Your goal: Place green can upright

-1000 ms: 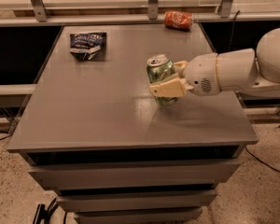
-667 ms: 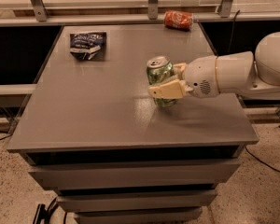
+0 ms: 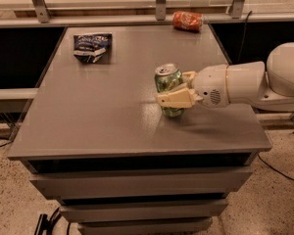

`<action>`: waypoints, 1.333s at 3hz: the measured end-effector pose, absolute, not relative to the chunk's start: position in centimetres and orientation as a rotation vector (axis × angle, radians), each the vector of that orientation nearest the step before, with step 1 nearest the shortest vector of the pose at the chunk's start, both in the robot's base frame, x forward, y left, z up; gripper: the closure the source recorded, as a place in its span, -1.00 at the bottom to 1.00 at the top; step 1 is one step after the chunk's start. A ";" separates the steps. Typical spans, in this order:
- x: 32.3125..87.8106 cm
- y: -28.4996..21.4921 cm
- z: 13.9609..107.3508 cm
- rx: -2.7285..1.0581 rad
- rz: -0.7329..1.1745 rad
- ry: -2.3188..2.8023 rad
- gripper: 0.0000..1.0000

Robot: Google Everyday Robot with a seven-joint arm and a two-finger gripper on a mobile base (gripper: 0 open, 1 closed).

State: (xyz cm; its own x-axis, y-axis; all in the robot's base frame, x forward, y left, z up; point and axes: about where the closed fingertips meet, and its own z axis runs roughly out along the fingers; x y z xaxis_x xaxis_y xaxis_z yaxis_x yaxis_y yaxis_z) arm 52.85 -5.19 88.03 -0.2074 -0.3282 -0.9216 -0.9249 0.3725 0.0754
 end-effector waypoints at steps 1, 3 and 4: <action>52.7 -5.2 87.7 -1.114 0.832 1.725 0.21; 52.4 -5.8 86.9 -1.107 0.823 1.728 -0.73; 52.3 -6.2 86.6 -1.106 0.814 1.742 -1.00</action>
Offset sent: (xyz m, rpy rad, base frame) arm -0.0047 -0.0114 -0.0134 -0.0004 -0.0212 -0.0167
